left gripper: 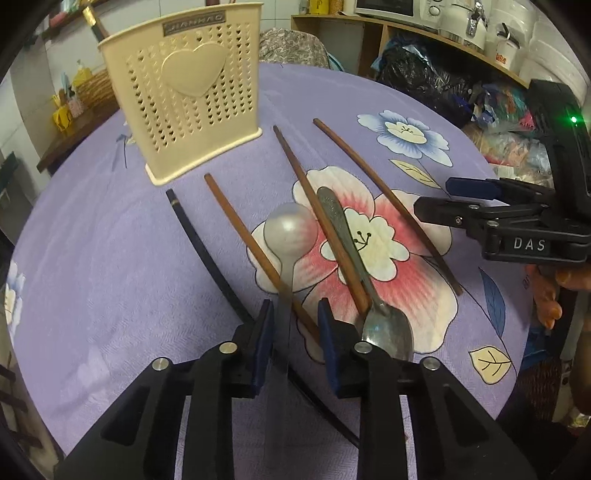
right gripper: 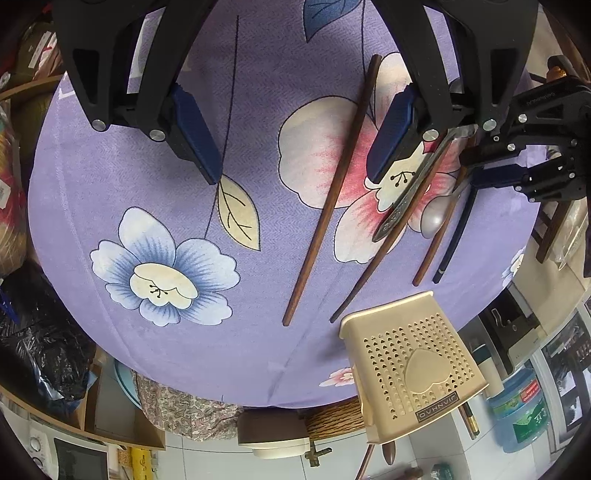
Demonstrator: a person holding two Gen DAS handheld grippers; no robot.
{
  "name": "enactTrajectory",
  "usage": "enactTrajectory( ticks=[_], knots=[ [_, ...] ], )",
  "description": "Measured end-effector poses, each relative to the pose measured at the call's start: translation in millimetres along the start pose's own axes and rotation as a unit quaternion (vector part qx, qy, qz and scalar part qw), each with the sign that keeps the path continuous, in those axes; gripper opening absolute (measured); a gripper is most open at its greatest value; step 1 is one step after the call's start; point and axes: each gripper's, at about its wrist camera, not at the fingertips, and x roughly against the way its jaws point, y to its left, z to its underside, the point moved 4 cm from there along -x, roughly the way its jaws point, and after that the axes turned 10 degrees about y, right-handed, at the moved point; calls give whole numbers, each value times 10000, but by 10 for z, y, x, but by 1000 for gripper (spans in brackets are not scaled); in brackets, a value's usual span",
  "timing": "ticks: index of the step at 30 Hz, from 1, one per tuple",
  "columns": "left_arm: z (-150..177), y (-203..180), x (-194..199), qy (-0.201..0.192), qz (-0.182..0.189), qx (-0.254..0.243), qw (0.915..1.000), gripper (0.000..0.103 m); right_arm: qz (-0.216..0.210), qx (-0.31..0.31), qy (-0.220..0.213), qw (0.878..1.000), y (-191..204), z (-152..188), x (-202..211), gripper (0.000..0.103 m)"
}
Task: Organize utensils
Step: 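Close the left gripper on the handle of the clear plastic spoon, then lift the clear spoon with the left gripper while the right grasps a brown chopstick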
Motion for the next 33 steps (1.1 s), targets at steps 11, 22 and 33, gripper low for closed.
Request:
enactTrajectory(
  ticks=[11, 22, 33],
  knots=[
    [10, 79, 102, -350, 265, 661, 9968, 8, -51, -112, 2, 9999, -14, 12, 3, 80],
    [331, 812, 225, -775, 38, 2438, 9667, 8, 37, -4, -38, 10000, 34, -2, 2, 80],
    [440, 827, 161, -753, -182, 2722, 9591, 34, 189, 152, -38, 9997, 94, 17, -21, 80]
  ],
)
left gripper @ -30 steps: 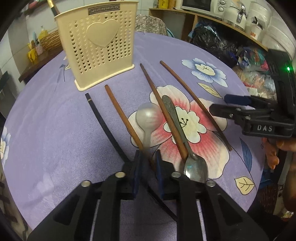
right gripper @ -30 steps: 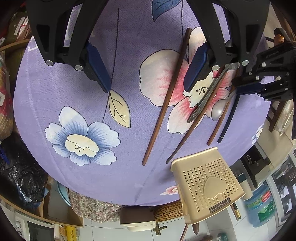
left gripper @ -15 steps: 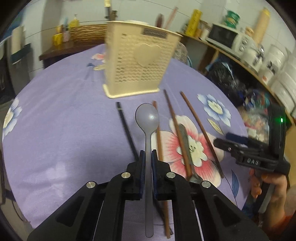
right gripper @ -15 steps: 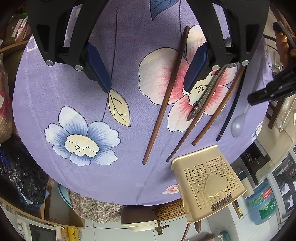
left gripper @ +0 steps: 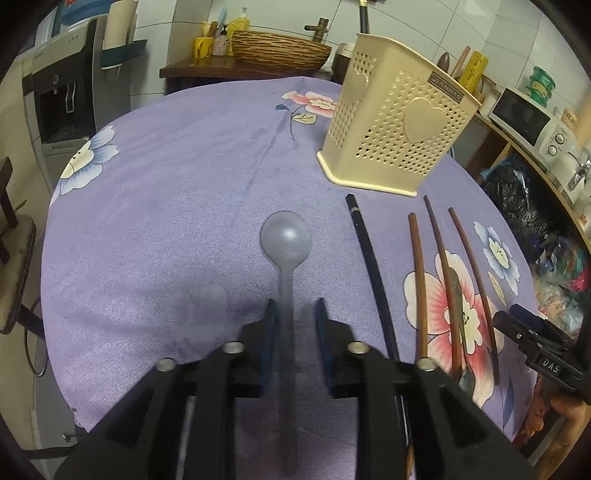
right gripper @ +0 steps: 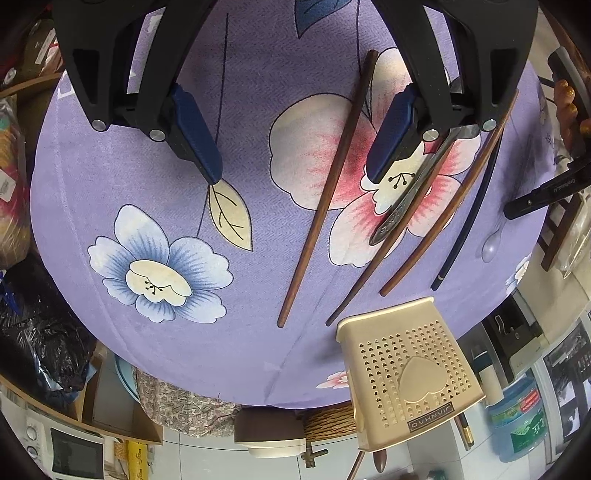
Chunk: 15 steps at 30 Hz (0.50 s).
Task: Organize utensils
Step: 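Lift the clear spoon with the left gripper while the right grasps a brown chopstick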
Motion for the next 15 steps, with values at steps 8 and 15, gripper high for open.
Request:
enactTrajectory(
  ticks=[8, 15],
  knots=[
    [-172, -1, -82, -25, -1003, -393, 9942, 64, 157, 97, -123, 9998, 17, -120, 3, 80],
    [-345, -47, -182, 32, -1422, -579, 9881, 60, 534, 114, -132, 9984, -17, -678, -201, 75]
  ],
)
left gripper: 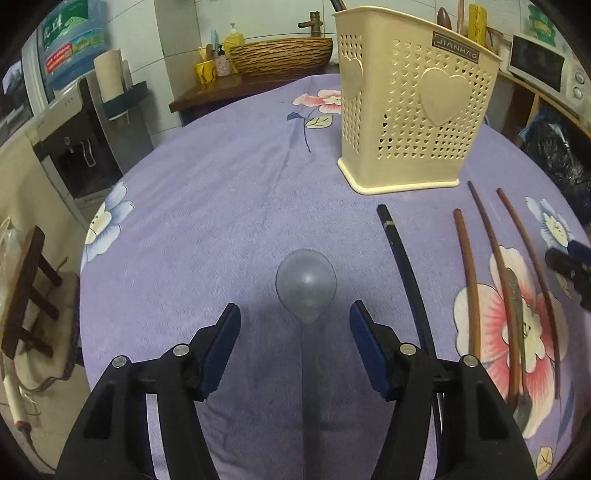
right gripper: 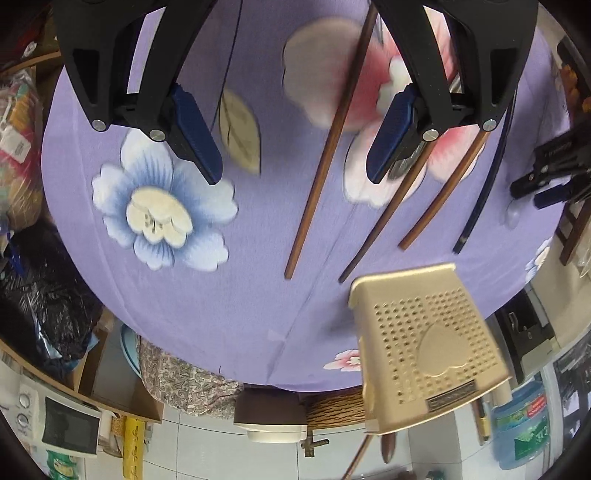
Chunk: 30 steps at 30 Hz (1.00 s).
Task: Organize utensils
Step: 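Lift the clear spoon with the left gripper while the right grasps a brown chopstick, then carry the clear spoon with the left gripper while the right carries the chopstick to the holder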
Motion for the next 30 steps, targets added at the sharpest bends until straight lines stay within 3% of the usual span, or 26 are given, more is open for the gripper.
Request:
enactTrajectory(
  ticks=[3, 7, 9, 15, 16, 17, 19, 22, 30],
  knots=[
    [-14, 46, -9, 46, 122, 164, 9998, 60, 132, -68, 137, 9998, -3, -178, -157, 62],
    [-77, 58, -23, 14, 97, 244, 9997, 60, 230, -254, 373, 9987, -4, -349, -400, 54],
    [-111, 63, -38, 7, 80, 246, 9997, 59, 394, -272, 260, 9985, 11, -354, -409, 52],
    [-193, 39, -62, 26, -10, 246, 9997, 42, 385, -358, 276, 9982, 55, -412, -433, 42],
    [-201, 27, -63, 41, -34, 219, 9997, 36, 379, -359, 284, 9982, 66, -428, -448, 39],
    [-197, 14, -60, 48, -54, 199, 9998, 36, 366, -350, 290, 9983, 72, -439, -450, 36],
    [-201, 16, -51, 57, -38, 199, 9998, 36, 342, -323, 302, 9984, 95, -464, -460, 21],
    [-230, 16, -12, -28, 4, 215, 9998, 36, 327, -254, 315, 9986, 133, -490, -476, 12],
    [-424, 64, 280, -432, 432, 335, 9976, 36, -247, -520, 228, 9981, -4, -581, -323, 9]
  ],
)
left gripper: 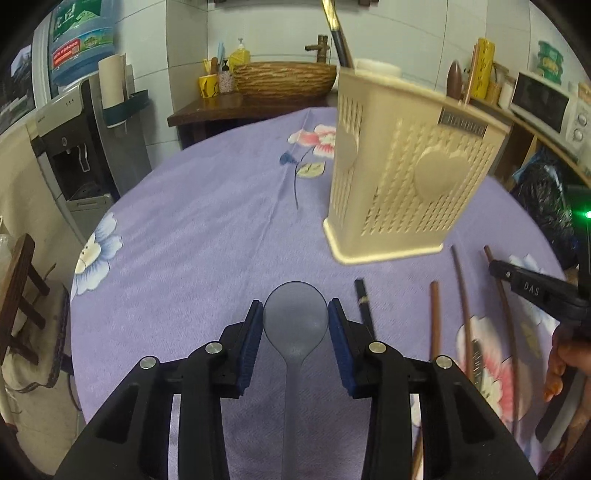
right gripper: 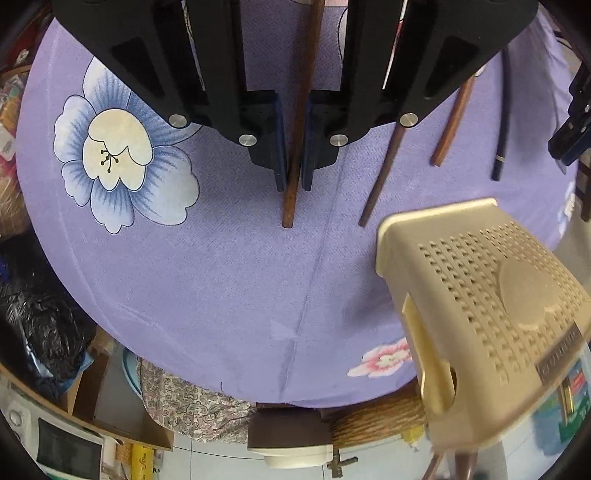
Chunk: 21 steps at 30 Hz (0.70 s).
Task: Organize utensils
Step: 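Carry the clear spoon with the left gripper while the right carries the chopstick to the holder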
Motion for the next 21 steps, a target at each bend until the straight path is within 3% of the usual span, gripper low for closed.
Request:
enactTrajectory(
  ticks=[7, 14, 17, 21],
  knots=[
    [-276, 29, 516, -702, 445, 162, 9964, 36, -566, 57, -704, 9959, -59, -154, 780, 8],
    [-415, 12, 822, -1071, 524, 113, 9928, 36, -633, 517, -1460, 9859, -29, -204, 1518, 3],
    [-433, 6, 785, -1046, 520, 135, 9931, 36, -649, 642, -1382, 9862, -6, -215, 1546, 2],
    [-401, -20, 739, -1006, 534, 173, 9933, 36, -399, 735, -1077, 9907, 16, -240, 1266, 5]
  ],
)
